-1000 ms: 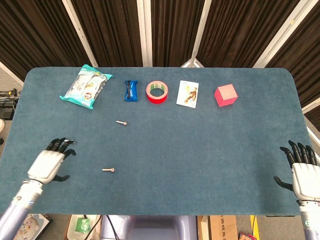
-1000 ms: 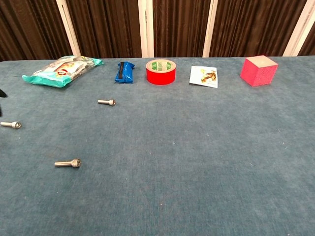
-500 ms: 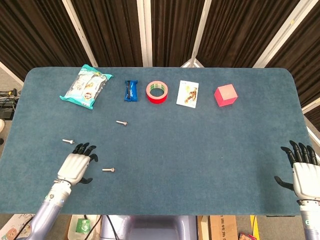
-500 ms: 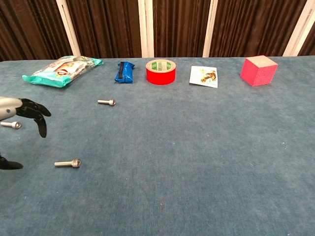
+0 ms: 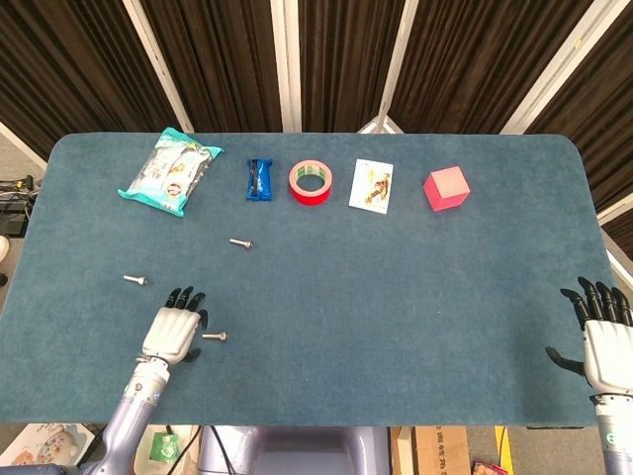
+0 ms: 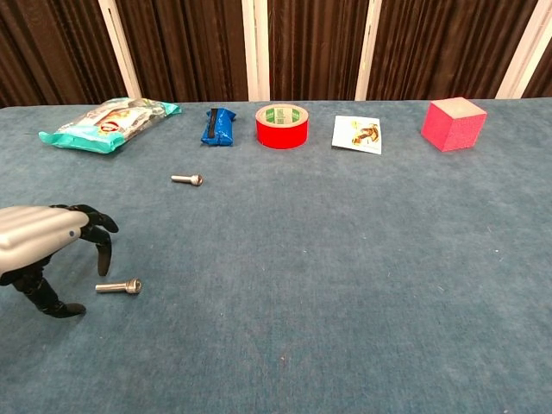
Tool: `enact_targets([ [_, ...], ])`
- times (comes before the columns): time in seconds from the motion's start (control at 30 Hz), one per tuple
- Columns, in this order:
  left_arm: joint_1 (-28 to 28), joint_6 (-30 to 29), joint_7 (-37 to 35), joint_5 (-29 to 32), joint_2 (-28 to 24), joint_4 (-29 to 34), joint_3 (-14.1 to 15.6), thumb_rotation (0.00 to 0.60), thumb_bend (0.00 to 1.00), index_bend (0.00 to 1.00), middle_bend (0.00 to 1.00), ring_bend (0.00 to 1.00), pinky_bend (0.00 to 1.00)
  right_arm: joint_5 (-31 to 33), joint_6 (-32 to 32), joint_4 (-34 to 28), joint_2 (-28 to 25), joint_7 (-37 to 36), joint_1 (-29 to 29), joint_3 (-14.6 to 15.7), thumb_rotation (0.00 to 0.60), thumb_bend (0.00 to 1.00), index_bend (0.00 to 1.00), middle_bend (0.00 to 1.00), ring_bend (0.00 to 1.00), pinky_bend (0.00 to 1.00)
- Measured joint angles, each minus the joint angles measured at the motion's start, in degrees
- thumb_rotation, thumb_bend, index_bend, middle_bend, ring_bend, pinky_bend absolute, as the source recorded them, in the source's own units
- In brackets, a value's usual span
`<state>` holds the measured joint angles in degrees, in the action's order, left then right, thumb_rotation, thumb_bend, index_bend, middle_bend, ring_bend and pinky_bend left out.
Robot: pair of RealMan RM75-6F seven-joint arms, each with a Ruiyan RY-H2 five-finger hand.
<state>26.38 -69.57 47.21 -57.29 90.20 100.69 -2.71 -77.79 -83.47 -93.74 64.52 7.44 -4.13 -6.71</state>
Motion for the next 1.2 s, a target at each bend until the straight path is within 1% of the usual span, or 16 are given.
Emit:
enact_targets([
  [0.13, -0.05, -1.11, -1.59, -1.09, 1.26, -1.25, 0.07, 0.6, 0.39, 0.51, 0.13, 0.0, 0.0, -0.2, -0.1, 0.03, 0.02, -0.39, 0.02, 0.0, 0.6, 0.13, 0.22, 0.1, 0.04, 0.0],
  [0.27, -0.08, -2.08, -1.51, -1.83, 1.73, -2.14, 0.2, 0.6, 0.4, 0.51, 0.13, 0.0, 0.0, -0.27, -0.22, -0.09, 0.08, -0.58, 0.06, 0.0, 0.6, 0.13, 0.22, 0.1, 0.04, 0.0],
  [0.4, 0.09, -2.08, -0.74, -1.64, 2.39, -2.8, 0.54, 0.6, 0.4, 0.51, 0.13, 0.0, 0.0, 0.01, -0.01, -0.06, 0.21, -0.51, 0.0, -0.04, 0.6, 0.13, 0.22, 0.1, 0.04, 0.0],
  [0.53, 0.39, -1.61, -1.16, -1.71, 2.95, -2.99, 0.58, 0.6, 0.43, 0.51, 0.14, 0.0, 0.0, 0.34, 0.02, -0.09, 0.32, -0.28, 0.0, -0.13, 0.6, 0.13, 0.22, 0.1, 0.04, 0.0],
  [0.7, 0.58, -2.05, -1.32, -2.86, 3.68, -3.89, 0.61, 0.6, 0.44, 0.51, 0.14, 0.0, 0.0, 0.52, -0.37, -0.3, 0.31, -0.35, 0.15, -0.34, 0.6, 0.13, 0.22, 0.1, 0.04, 0.0],
  [0.93, 0.49, -3.4, -0.4, -4.77, 5.1, -6.2, 1.29, 0.6, 0.43, 0.5, 0.13, 0.0, 0.0, 0.86, -0.28, -0.45, 0.2, -0.58, 0.21, -0.42, 0.6, 0.13, 0.22, 0.1, 0.04, 0.0],
  [1.07, 0.48, -3.24, -0.39, -5.24, 5.17, -6.24, 1.6, 0.6, 0.39, 0.49, 0.13, 0.0, 0.0, 1.61, -0.22, -0.6, 0.3, -0.43, 0.22, -0.73, 0.6, 0.13, 0.22, 0.1, 0.04, 0.0],
  [1.2, 0.4, -3.22, -0.09, -5.49, 5.14, -6.14, 1.89, 0.6, 0.39, 0.49, 0.13, 0.0, 0.0, 1.71, -0.28, -0.79, 0.36, -0.35, 0.24, -0.79, 0.6, 0.13, 0.22, 0.1, 0.04, 0.0],
])
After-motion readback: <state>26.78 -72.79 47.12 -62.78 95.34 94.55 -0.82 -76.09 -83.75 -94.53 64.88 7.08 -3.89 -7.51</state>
